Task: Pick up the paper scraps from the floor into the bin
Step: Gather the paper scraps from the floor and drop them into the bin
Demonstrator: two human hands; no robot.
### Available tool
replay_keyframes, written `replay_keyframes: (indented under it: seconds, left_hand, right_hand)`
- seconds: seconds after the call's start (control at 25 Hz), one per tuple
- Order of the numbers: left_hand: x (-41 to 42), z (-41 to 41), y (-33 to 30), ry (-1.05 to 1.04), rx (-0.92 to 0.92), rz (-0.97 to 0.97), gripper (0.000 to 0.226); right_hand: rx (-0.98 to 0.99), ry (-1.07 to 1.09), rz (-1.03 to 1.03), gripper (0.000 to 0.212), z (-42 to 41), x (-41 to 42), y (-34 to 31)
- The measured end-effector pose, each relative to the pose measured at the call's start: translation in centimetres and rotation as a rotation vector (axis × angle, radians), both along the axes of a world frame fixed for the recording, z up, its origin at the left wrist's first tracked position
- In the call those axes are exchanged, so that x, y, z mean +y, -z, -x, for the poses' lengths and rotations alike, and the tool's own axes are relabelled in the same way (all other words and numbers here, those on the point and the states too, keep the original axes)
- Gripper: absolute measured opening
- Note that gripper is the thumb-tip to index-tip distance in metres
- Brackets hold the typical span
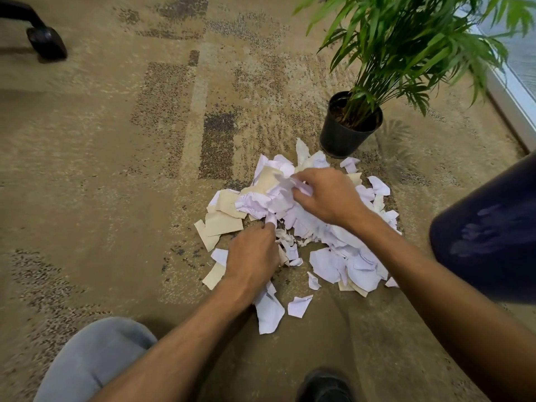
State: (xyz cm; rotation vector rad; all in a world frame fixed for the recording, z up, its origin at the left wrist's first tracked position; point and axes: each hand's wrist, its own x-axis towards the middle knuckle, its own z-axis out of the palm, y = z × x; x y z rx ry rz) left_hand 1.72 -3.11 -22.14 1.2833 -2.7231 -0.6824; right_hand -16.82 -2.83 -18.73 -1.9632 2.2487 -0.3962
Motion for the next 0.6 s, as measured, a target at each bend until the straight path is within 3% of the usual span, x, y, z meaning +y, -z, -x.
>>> replay_keyframes:
  seconds: [0.12,0.24,0.44,0.52,0.6]
  left_hand:
    - [-1.5,-0.7,-0.7,-0.114,0.127,-0.014,0.011]
    - [-3.8,-2.3,-2.2,-0.236,0.261,0.089,0.025]
    - [-7.3,-4.2,-1.7,-0.343,0.275,0.179,0.036]
    - [-8.1,-4.1,-0.7,-0.332,0.244,0.19,0.037]
    - [-8.7,-4.1,0.5,-0.249,0.189,0.172,0.041]
  right_hand:
    - [0.019,-0.014,0.034,0.03,0.1,-2.3,-1.4]
    - [0.13,-0.169,0.021,0.026,-1.4,-5.1,-0.4]
    - [0.373,-0.34,-0.045,0.025,-3.8,-6.0,3.9]
    - [0.396,-0.355,-0.116,0.035,-4.0,-5.3,4.6]
    - [0.394,-0.365,-0.194,0.057,-4.0,-4.7,4.8]
